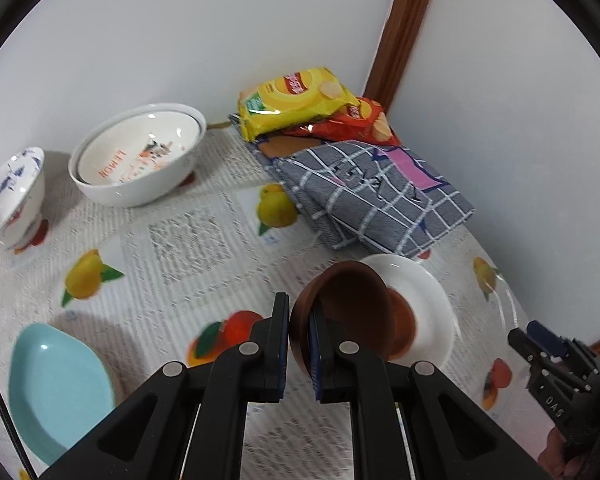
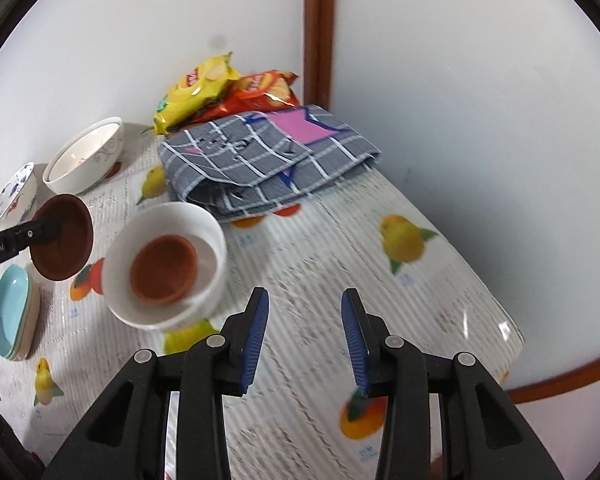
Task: Organize plates and bowls
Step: 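Lower the left gripper's brown bowl into the white bowl onto the other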
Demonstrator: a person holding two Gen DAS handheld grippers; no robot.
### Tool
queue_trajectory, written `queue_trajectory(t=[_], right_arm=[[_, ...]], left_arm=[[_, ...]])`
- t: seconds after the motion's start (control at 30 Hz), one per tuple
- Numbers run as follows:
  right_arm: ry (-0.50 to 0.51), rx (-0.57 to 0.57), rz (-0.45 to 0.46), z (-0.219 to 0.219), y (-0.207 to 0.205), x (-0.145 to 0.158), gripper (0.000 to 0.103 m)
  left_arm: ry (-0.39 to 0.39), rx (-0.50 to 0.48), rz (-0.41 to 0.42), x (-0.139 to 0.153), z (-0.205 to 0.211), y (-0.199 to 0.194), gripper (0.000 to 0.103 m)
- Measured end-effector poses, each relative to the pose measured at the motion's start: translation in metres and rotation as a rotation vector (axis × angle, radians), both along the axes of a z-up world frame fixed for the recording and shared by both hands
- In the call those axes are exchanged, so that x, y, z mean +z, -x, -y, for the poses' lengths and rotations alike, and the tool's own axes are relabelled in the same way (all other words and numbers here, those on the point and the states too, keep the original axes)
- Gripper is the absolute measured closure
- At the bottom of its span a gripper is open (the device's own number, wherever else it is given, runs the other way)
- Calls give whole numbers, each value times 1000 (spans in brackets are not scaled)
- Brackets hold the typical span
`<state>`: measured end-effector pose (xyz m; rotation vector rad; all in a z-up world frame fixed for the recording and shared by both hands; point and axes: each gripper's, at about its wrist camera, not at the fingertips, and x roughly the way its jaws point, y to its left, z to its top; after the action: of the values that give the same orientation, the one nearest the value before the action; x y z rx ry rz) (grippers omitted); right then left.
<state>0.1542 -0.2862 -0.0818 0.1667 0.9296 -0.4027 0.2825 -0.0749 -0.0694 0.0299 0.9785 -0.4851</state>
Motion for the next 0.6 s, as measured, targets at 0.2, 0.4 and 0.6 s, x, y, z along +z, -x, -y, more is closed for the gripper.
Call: queue_trajectory(t=[0.2, 0.4, 0.6], right_arm=[[-35, -14, 1, 9, 9, -4, 65], [-55, -17, -5, 12, 13, -12, 65], [-26, -52, -14, 14, 15, -14, 65]], left_arm=[[25, -23, -49, -2, 21, -1, 94], [28, -17, -77, -7, 41, -11, 93], [37, -42, -125, -26, 54, -15, 93]])
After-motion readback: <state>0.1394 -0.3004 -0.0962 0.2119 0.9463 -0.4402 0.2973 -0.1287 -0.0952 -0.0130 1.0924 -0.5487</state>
